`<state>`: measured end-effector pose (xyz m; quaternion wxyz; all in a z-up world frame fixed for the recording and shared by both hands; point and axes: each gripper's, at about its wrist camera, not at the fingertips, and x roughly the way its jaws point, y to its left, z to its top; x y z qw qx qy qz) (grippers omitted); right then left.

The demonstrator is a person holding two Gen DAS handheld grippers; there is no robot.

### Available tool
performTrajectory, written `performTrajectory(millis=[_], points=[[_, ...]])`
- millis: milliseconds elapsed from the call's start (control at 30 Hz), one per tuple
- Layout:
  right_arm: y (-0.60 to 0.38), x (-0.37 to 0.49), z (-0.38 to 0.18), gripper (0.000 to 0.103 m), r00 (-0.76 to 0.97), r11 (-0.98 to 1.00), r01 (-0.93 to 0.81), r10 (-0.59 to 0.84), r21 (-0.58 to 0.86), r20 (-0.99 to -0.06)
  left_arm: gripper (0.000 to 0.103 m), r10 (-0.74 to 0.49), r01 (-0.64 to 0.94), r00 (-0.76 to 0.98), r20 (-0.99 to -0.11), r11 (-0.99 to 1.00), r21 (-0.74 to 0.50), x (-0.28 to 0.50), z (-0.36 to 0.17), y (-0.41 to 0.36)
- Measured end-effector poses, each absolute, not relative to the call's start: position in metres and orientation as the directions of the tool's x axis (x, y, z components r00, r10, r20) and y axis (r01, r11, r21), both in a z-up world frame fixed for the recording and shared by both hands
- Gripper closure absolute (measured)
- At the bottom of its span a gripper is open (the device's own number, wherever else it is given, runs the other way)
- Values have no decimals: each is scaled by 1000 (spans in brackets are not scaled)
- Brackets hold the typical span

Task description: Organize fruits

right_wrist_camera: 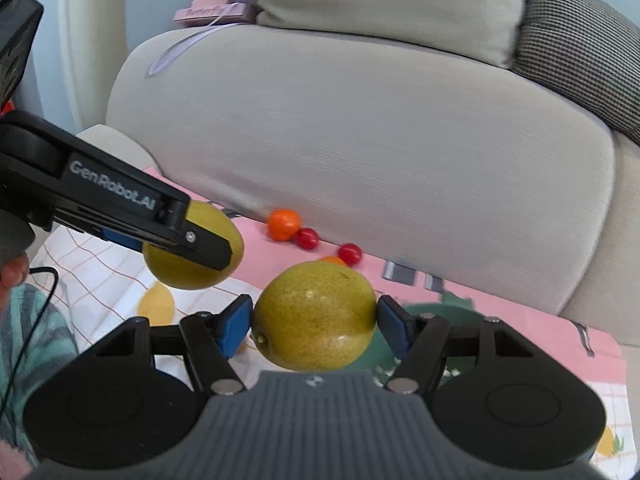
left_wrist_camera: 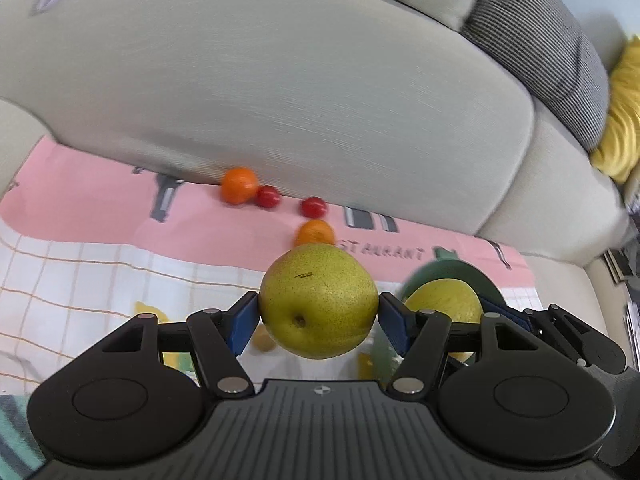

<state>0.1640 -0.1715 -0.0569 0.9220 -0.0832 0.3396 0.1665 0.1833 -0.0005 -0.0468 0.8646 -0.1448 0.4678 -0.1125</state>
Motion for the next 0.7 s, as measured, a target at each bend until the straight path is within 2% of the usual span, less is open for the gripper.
performTrajectory(millis=[400, 700], points=[[-234, 157, -74, 37, 716, 964, -262, 170, -35, -677, 29, -404, 252, 482, -777, 914, -319, 180, -44, -77], [-260, 162, -100, 37, 675, 962, -269, 156, -44, -722, 29, -415, 358, 405, -815, 892, -276, 185, -61, -123]])
